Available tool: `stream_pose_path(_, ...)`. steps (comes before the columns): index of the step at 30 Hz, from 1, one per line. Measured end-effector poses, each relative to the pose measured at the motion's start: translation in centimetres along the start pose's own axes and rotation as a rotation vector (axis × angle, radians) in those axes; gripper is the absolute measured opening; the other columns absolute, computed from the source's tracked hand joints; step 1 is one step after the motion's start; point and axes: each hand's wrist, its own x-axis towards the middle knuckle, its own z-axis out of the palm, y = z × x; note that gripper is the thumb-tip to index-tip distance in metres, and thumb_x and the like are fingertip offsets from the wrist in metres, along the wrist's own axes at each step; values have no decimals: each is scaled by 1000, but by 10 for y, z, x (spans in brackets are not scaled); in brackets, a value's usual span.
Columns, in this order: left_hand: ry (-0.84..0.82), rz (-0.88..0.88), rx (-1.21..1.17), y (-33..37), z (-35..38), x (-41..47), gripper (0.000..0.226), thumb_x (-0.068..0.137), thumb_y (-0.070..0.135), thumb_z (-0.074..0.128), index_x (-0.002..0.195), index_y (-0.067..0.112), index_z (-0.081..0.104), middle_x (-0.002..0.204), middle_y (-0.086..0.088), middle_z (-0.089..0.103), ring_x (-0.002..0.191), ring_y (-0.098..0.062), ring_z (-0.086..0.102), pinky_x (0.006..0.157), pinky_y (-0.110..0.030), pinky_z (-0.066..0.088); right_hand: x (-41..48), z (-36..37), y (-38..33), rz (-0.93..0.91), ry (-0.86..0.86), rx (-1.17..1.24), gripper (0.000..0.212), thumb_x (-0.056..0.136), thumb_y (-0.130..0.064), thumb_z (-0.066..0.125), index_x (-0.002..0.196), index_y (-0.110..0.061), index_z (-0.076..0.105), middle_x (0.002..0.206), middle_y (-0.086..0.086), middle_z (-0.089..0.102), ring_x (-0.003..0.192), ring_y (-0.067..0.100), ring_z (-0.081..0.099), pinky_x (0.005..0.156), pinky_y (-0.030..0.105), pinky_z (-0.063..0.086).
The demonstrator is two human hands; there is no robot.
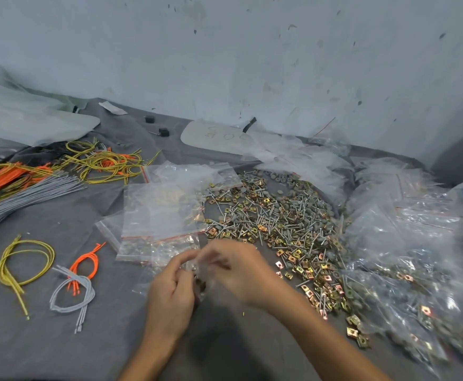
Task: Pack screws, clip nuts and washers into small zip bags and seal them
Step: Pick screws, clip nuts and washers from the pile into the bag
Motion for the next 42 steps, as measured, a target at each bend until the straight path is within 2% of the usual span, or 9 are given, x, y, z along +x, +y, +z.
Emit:
stream_pose_path(6, -4, -40, -33, 3, 1, -2, 43, 80, 24, 42, 109, 44, 68, 51, -1, 50, 48, -12, 45, 47, -24, 34, -2, -35, 22, 158, 94, 123, 16, 95, -6, 67, 98, -22, 68, 88, 1, 72, 77, 14, 71, 74, 24, 58)
stream_pose_path(10, -4, -34, -21, 6, 1, -2, 44, 78, 27, 42, 109, 46, 67, 52, -6, 52, 48, -13, 46, 50, -26, 35, -3, -54, 47, 247, 156, -126, 8, 96, -24, 67, 95, -31, 69, 84, -12, 71, 75, 1, 65, 66, 18, 51)
stream_pose_path(17, -10, -52, -20, 7, 1, -4, 44, 80, 28, 42, 110, 49, 66, 55, -18, 53, 49, -17, 45, 52, -30, 37, 35, -118, 112, 467, 215, -440, 13, 97, -19, 62, 92, -31, 65, 96, -10, 66, 81, 5, 60, 69, 25, 50)
stream_pose_path(20, -21, -62, -29, 4, 1, -4, 43, 82, 29, 42, 111, 47, 67, 53, -16, 51, 48, -17, 44, 52, -31, 37, 62, -141, 137, 536, 215, -509, 14, 97, -11, 60, 95, -21, 69, 109, 1, 70, 94, 18, 62, 86, 35, 52)
stream_pose_path(27, 4, -52, -14, -1, 2, -4, 37, 89, 28, 46, 107, 49, 70, 49, -4, 51, 45, -13, 48, 48, -32, 42, 124, -157, 181, 544, 142, -556, 18, 98, -17, 61, 114, -20, 68, 121, 8, 69, 100, 24, 62, 89, 36, 53)
stream_pose_path(32, -6, -67, 25, -4, 0, -3, 49, 96, 5, 47, 106, 46, 72, 48, -6, 53, 43, -11, 50, 44, -19, 41, 160, -162, 202, 521, -163, -614, 36, 97, -23, 65, 133, -18, 62, 130, 6, 63, 113, 27, 58, 100, 36, 46)
stream_pose_path(37, 18, -59, -11, 2, 2, -4, 39, 92, 17, 49, 105, 43, 74, 45, -1, 47, 40, -7, 44, 42, -15, 33, 167, -167, 205, 427, -253, -686, 11, 97, -23, 65, 104, -24, 73, 102, -3, 68, 96, 19, 63, 89, 31, 44)
stream_pose_path(39, 2, -49, 3, 2, 1, -4, 42, 94, 10, 50, 104, 43, 74, 45, -1, 48, 40, -5, 44, 42, -13, 35, 164, -164, 208, 392, -229, -721, 9, 95, -22, 67, 88, -25, 69, 89, -6, 66, 85, 17, 63, 78, 28, 41)
stream_pose_path(42, -9, -63, 0, 0, -1, -4, 51, 97, -3, 49, 104, 42, 73, 46, -4, 50, 43, -9, 47, 45, -16, 39, 157, -162, 212, 403, -138, -735, 11, 95, -24, 66, 86, -20, 70, 87, -1, 70, 74, 12, 62, 65, 27, 43)
